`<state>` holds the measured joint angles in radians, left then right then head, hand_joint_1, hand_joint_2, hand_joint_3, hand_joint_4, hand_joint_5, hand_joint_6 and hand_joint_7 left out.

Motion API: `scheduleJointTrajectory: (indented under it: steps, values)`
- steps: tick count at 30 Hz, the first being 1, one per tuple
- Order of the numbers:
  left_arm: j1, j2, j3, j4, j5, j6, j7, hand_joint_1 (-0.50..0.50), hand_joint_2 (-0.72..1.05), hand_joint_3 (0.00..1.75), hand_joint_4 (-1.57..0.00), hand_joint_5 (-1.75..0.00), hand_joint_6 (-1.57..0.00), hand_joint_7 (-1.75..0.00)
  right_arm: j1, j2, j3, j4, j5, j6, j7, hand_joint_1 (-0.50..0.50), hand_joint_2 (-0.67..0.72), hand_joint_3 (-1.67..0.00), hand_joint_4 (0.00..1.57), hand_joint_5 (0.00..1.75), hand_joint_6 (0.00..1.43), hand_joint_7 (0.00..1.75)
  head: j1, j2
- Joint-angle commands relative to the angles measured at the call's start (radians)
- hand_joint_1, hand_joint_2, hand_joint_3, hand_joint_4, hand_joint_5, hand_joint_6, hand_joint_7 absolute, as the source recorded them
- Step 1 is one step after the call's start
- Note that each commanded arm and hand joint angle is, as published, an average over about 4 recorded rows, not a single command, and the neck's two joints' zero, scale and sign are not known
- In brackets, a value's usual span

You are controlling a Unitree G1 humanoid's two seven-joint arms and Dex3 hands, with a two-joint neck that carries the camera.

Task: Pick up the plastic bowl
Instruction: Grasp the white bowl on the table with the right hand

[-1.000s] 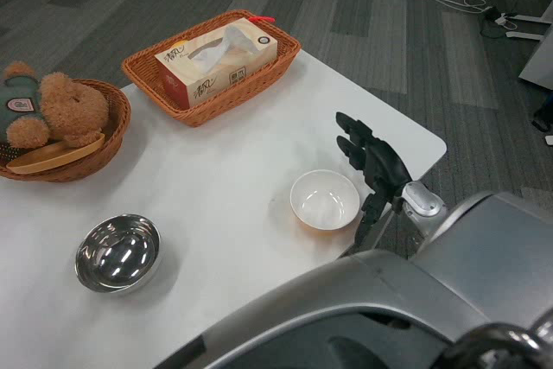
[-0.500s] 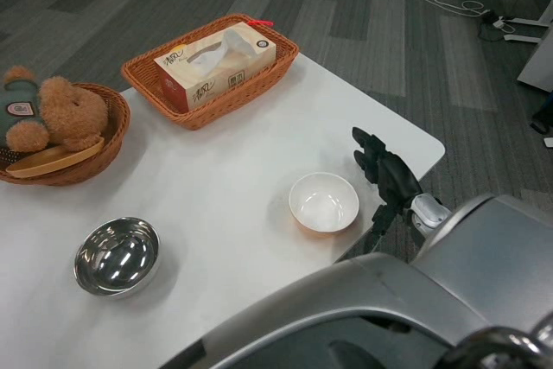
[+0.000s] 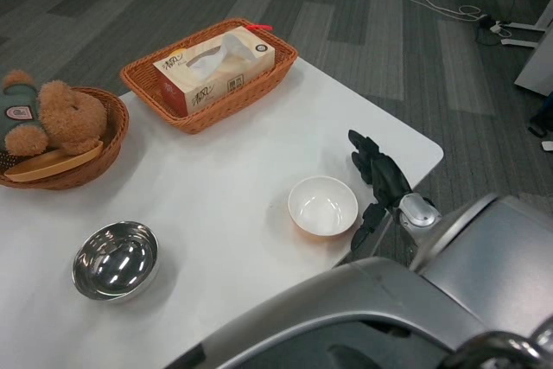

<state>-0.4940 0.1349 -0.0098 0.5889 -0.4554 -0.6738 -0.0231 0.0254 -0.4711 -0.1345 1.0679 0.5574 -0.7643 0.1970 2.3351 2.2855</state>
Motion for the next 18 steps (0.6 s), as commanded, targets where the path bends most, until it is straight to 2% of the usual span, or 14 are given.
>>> scheduleJointTrajectory:
  steps: [1,5,9,15,18]
  values:
    - [0.012,0.002,0.006,0.010,-0.003,-0.016,-0.003,-0.50,0.87,0.00,0.00,0.00,0.00,0.00,-0.015,-0.008,0.037,0.057,0.006,0.000,-0.024,-0.29,0.47,0.00,0.00,0.00,0.00,0.07,0.002,-0.001]
    - [0.015,-0.003,0.006,0.011,-0.003,-0.016,-0.006,-0.50,0.87,0.00,0.00,0.00,0.00,0.00,-0.026,-0.011,0.092,0.077,-0.001,-0.038,-0.044,-0.25,0.47,0.00,0.00,0.00,0.00,0.07,-0.001,-0.003]
    - [0.015,-0.005,0.007,0.013,-0.005,-0.016,-0.006,-0.50,0.87,0.00,0.00,0.00,0.00,0.00,-0.027,-0.015,0.149,0.086,-0.001,-0.063,-0.065,-0.25,0.44,0.00,0.00,0.00,0.00,0.07,-0.002,-0.005]
    - [0.015,-0.005,0.005,0.014,-0.005,-0.016,-0.008,-0.50,0.87,0.00,0.00,0.00,0.00,0.00,-0.026,-0.006,0.214,0.088,0.006,-0.111,-0.107,-0.25,0.34,0.00,0.00,0.00,0.00,0.07,-0.001,-0.006]
    - [0.015,-0.005,0.006,0.013,-0.005,-0.016,-0.009,-0.50,0.87,0.00,0.00,0.00,0.00,0.00,-0.024,0.003,0.232,0.079,0.006,-0.125,-0.113,-0.25,0.34,0.00,0.00,0.00,0.00,0.07,-0.002,-0.007]
